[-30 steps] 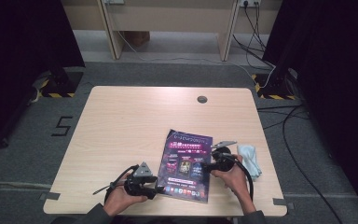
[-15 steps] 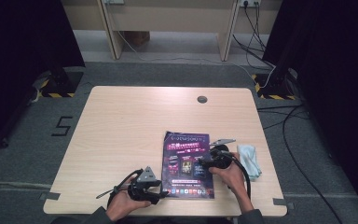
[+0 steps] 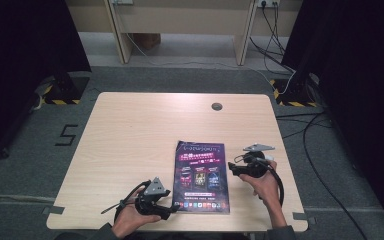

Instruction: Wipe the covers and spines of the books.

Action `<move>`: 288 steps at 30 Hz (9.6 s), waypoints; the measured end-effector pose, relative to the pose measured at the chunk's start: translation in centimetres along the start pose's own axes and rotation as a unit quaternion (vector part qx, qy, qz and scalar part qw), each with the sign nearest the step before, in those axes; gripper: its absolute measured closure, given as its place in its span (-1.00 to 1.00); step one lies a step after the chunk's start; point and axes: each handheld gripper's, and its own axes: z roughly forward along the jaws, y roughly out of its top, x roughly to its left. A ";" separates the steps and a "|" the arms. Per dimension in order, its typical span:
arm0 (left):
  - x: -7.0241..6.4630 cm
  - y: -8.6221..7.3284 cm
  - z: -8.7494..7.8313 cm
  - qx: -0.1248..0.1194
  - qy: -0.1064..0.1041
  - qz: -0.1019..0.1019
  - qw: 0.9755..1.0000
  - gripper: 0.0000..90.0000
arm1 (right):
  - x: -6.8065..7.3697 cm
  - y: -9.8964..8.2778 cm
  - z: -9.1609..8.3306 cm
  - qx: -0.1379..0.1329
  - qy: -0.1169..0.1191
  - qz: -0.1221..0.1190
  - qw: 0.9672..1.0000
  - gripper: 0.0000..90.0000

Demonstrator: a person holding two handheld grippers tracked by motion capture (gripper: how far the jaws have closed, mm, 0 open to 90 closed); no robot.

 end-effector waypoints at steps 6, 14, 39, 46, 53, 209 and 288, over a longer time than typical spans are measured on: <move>0.5 0.0 0.1 -0.002 0.008 -0.007 1.000 -0.32 | -2.7 -0.7 -2.1 0.001 -0.031 0.011 0.999 -0.35; 0.8 0.2 0.5 -0.009 0.016 -0.019 1.000 -0.37 | -5.7 -2.2 -2.5 0.035 -0.086 0.029 0.995 -0.09; -1.3 -0.2 1.2 -0.004 0.029 0.006 1.000 -0.15 | -7.3 -4.2 -1.5 0.063 -0.039 0.049 0.996 0.63; -1.3 -0.3 1.2 -0.001 0.021 0.005 1.000 -0.17 | -6.6 -3.4 -1.9 0.027 -0.026 0.038 0.999 0.72; -0.6 0.2 1.2 -0.012 0.022 -0.005 1.000 -0.34 | -1.4 0.2 -1.5 -0.022 0.039 -0.020 0.999 0.72; 0.3 0.0 2.1 -0.002 0.045 -0.008 0.999 -0.75 | 12.7 6.5 11.4 0.026 0.036 -0.164 0.985 0.44; 0.3 -0.2 2.1 -0.010 0.046 -0.010 0.999 -0.77 | 9.8 2.4 7.5 0.020 0.039 -0.163 0.986 0.42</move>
